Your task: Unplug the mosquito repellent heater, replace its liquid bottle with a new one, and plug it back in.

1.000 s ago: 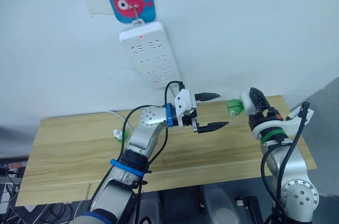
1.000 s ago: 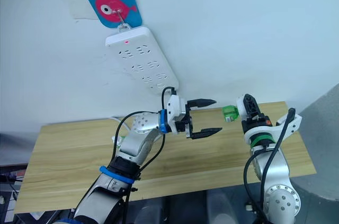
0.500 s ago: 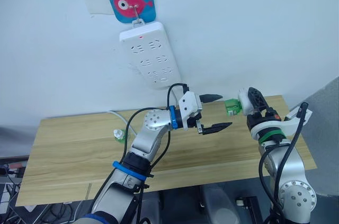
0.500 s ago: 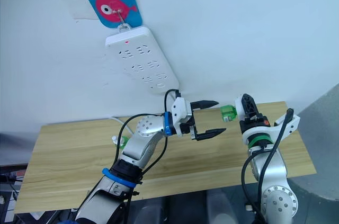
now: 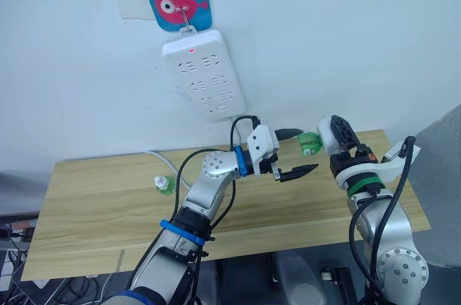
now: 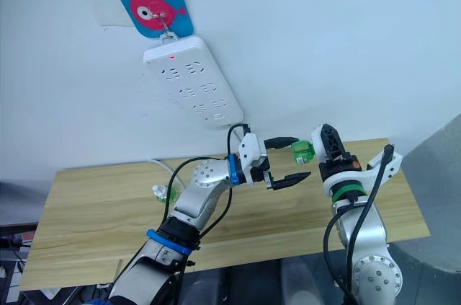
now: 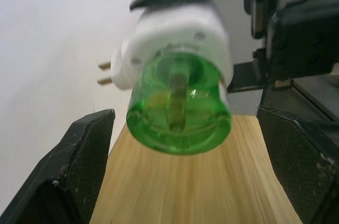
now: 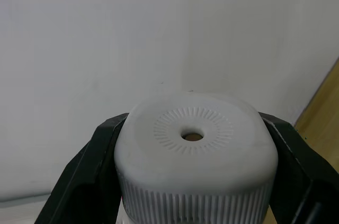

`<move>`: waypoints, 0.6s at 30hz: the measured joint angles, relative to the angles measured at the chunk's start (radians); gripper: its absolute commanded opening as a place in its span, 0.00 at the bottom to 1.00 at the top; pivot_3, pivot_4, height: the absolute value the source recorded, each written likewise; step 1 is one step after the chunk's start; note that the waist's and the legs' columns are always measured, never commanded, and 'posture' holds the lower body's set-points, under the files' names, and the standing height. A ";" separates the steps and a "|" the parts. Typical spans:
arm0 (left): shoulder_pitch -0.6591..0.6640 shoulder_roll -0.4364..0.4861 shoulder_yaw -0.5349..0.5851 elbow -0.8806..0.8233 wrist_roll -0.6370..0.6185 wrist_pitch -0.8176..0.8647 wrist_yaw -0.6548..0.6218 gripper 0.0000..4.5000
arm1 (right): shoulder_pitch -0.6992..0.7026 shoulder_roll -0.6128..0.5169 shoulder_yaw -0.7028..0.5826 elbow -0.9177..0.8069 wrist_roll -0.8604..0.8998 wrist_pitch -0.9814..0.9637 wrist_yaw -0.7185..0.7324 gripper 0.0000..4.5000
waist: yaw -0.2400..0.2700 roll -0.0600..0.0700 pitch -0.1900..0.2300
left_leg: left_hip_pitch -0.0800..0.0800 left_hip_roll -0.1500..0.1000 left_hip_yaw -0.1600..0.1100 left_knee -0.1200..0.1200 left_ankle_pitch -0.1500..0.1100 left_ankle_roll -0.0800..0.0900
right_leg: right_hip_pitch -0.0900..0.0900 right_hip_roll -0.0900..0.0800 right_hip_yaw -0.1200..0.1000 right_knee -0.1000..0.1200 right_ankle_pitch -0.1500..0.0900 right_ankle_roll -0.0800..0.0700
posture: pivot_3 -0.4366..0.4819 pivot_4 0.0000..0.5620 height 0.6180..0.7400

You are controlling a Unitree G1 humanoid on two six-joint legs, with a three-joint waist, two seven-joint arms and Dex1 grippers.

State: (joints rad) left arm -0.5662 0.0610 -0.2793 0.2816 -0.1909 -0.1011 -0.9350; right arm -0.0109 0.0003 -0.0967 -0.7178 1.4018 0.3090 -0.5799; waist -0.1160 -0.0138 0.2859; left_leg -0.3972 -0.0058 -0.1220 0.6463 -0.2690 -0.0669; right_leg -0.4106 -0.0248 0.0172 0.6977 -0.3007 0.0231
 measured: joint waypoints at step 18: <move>-0.010 -0.026 0.006 0.002 -0.008 0.006 0.013 1.00 | -0.021 0.007 0.042 -0.028 -0.014 -0.035 -0.091 0.67 | -0.006 0.000 0.000 | 0.000 0.000 0.000 0.000 0.000 0.000 | 0.000 0.000 0.000 0.000 0.000 0.000 | 0.26 0.47 1.00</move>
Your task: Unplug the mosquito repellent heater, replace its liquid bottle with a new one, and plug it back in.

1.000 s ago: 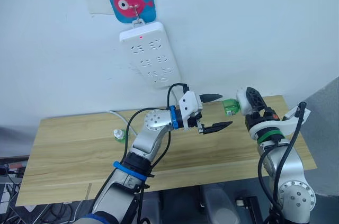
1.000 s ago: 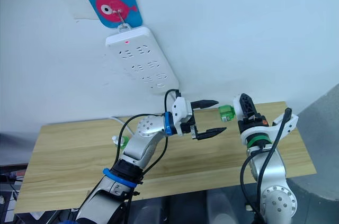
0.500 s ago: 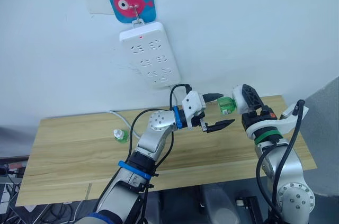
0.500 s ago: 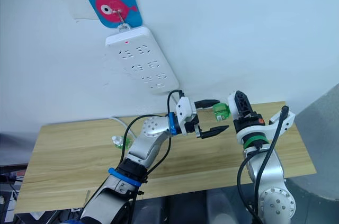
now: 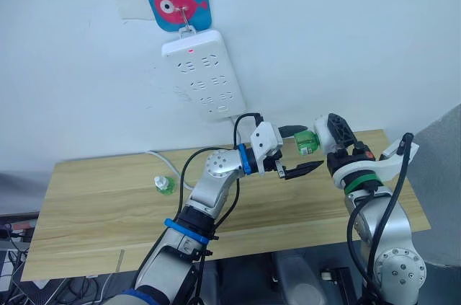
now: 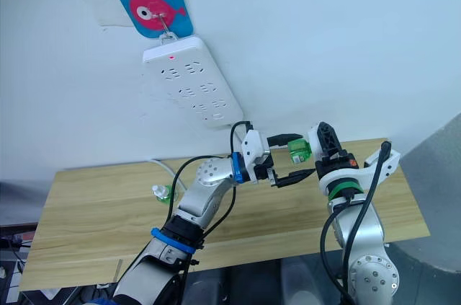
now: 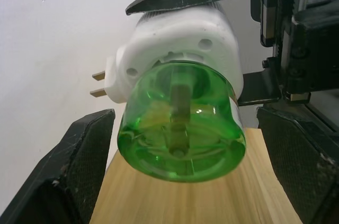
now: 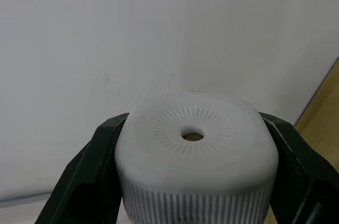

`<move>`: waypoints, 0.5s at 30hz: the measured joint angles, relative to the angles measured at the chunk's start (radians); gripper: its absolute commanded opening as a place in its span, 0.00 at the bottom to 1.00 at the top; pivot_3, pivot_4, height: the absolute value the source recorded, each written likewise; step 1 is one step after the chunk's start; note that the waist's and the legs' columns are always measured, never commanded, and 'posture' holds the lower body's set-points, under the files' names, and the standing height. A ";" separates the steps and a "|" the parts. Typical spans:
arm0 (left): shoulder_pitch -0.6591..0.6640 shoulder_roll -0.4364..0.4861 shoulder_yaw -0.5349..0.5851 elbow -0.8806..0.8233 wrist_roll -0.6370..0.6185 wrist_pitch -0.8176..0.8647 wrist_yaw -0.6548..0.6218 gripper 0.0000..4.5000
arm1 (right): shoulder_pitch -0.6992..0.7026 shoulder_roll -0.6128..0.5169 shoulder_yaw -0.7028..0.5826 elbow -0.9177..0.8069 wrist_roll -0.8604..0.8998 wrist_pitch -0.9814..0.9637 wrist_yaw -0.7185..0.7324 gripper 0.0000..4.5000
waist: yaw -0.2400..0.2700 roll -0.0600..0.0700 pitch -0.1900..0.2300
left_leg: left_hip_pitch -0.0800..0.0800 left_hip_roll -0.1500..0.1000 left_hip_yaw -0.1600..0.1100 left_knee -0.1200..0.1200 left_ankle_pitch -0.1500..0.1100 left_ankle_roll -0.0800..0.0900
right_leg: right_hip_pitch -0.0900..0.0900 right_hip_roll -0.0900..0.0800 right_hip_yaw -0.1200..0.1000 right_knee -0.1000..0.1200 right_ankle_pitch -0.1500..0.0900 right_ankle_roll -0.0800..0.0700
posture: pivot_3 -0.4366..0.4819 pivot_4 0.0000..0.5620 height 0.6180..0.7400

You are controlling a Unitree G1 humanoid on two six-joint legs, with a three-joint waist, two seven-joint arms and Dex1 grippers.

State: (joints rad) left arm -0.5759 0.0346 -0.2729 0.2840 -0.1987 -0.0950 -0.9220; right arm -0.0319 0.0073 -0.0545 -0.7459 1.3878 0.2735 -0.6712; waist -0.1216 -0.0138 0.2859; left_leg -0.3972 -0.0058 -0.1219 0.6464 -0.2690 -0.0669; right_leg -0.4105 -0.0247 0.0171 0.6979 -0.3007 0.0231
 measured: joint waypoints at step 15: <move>-0.004 0.001 0.005 -0.007 -0.022 0.004 -0.010 0.51 | -0.001 -0.007 0.000 -0.006 0.004 -0.012 -0.015 0.67 | -0.005 0.000 0.000 | 0.000 0.000 0.000 0.000 0.000 0.000 | 0.000 0.000 0.000 0.000 0.000 0.000 | 0.26 0.44 1.00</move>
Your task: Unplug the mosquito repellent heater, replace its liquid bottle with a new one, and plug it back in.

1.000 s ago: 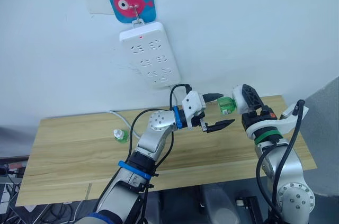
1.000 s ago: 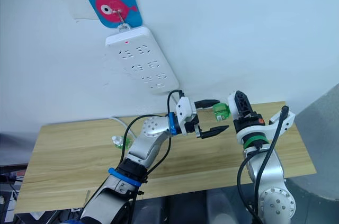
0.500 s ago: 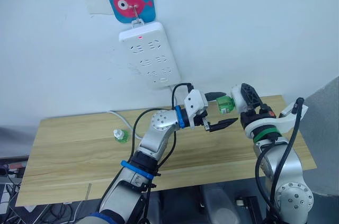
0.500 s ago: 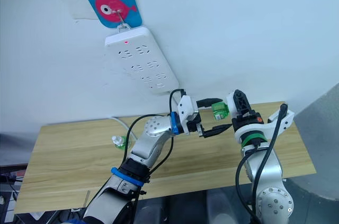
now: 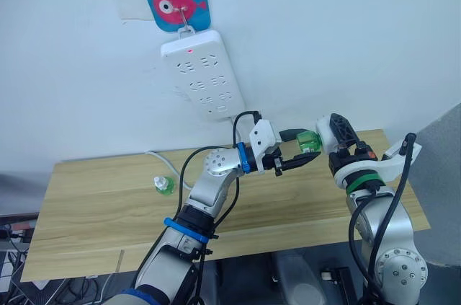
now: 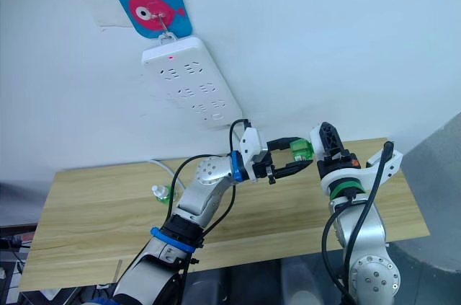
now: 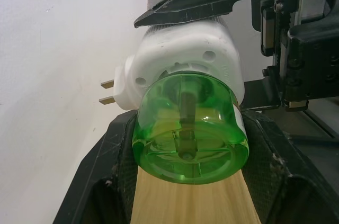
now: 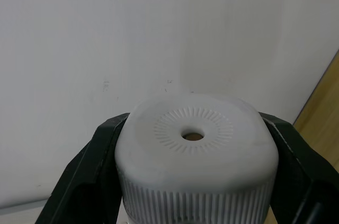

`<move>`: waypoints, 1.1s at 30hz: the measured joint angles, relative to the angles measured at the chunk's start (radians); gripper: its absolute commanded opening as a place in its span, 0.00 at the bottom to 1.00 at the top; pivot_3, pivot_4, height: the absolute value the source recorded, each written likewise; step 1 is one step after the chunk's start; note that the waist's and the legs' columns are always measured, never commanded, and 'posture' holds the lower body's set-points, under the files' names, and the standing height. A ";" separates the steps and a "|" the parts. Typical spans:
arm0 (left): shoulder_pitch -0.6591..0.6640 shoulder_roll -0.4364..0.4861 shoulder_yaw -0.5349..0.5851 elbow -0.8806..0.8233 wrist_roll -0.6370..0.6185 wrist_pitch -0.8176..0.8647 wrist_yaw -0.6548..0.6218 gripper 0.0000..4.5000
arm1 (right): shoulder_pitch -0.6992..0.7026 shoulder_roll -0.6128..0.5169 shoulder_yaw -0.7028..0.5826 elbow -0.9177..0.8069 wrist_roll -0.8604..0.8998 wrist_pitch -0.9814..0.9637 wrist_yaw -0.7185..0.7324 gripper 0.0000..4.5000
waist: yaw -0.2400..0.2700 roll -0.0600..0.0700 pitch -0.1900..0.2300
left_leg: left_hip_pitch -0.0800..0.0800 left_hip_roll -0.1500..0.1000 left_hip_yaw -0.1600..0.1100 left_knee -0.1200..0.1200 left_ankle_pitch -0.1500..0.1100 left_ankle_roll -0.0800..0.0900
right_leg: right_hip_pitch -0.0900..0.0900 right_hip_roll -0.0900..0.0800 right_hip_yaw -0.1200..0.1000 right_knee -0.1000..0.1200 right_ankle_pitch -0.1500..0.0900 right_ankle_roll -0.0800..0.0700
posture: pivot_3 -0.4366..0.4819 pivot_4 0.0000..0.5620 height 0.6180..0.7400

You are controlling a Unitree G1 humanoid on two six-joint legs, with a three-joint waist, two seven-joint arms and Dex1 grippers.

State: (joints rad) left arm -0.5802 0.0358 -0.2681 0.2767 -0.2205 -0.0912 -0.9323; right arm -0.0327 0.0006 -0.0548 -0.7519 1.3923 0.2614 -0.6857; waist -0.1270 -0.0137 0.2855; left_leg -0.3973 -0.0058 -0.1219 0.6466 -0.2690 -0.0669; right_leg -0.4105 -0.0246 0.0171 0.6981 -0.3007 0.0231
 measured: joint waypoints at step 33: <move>-0.197 0.076 0.000 0.325 -0.003 -0.512 -0.441 0.51 | 0.061 -0.704 -0.284 0.375 0.556 0.691 0.674 0.99 | -0.008 -0.001 -0.001 | -0.004 0.002 0.016 0.016 -0.007 0.013 | 0.005 0.000 -0.001 -0.001 0.000 0.001 | 0.26 0.46 1.00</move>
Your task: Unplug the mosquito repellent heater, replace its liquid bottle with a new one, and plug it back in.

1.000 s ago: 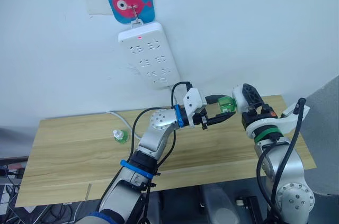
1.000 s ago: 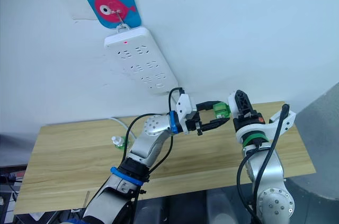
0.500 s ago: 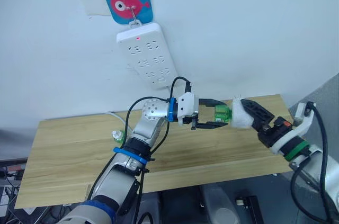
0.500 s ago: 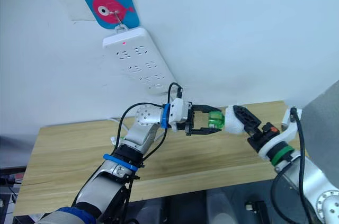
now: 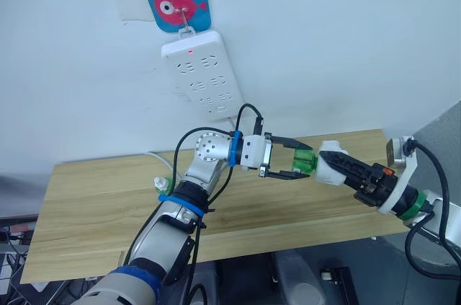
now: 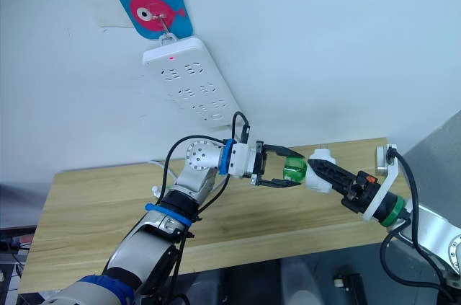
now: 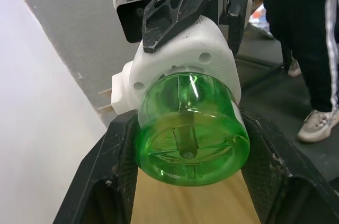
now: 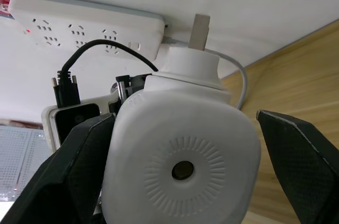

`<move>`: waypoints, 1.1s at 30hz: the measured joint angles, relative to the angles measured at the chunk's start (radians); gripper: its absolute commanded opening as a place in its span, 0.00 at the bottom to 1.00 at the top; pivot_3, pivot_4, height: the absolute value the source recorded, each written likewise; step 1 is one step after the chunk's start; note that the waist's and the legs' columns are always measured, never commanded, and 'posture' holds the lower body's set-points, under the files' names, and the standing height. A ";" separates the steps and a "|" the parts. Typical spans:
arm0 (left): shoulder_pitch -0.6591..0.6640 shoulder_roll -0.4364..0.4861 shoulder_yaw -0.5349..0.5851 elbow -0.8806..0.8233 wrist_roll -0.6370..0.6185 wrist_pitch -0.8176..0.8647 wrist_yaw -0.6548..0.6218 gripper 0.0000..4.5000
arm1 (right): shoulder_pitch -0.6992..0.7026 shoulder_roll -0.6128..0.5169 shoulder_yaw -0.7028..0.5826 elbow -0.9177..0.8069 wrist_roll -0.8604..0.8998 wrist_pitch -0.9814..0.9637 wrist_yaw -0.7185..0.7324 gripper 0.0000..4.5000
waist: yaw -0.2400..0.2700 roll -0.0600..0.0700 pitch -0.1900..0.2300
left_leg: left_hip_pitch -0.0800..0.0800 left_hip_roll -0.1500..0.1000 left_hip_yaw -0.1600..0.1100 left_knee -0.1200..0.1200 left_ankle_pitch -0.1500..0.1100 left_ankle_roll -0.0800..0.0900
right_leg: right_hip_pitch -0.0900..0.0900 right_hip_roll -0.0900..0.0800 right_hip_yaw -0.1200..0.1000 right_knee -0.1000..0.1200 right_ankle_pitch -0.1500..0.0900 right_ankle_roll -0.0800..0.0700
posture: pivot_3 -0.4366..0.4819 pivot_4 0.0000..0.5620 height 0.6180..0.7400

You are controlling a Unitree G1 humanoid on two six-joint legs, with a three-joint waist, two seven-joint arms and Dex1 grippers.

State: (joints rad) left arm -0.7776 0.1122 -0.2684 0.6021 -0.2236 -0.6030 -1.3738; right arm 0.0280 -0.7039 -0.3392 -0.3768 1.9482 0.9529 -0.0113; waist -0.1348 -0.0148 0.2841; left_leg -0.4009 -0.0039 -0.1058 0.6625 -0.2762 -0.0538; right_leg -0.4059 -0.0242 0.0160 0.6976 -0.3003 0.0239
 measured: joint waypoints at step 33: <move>0.196 0.122 -0.001 -0.256 0.000 0.101 0.086 0.51 | -0.182 -0.145 0.146 0.163 0.015 0.182 0.143 0.67 | 0.025 0.000 0.000 | 0.001 0.001 0.000 0.001 0.000 0.000 | 0.000 0.000 0.001 0.000 0.000 0.000 | 0.45 0.48 1.00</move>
State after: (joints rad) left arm -0.5820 0.2347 -0.2699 0.3457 -0.2240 -0.5019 -1.2880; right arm -0.1542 -0.8492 -0.1931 -0.2135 1.9627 1.1352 0.1321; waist -0.1095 -0.0152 0.2843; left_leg -0.4003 -0.0033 -0.1060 0.6631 -0.2763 -0.0535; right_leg -0.4058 -0.0246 0.0169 0.6980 -0.3002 0.0240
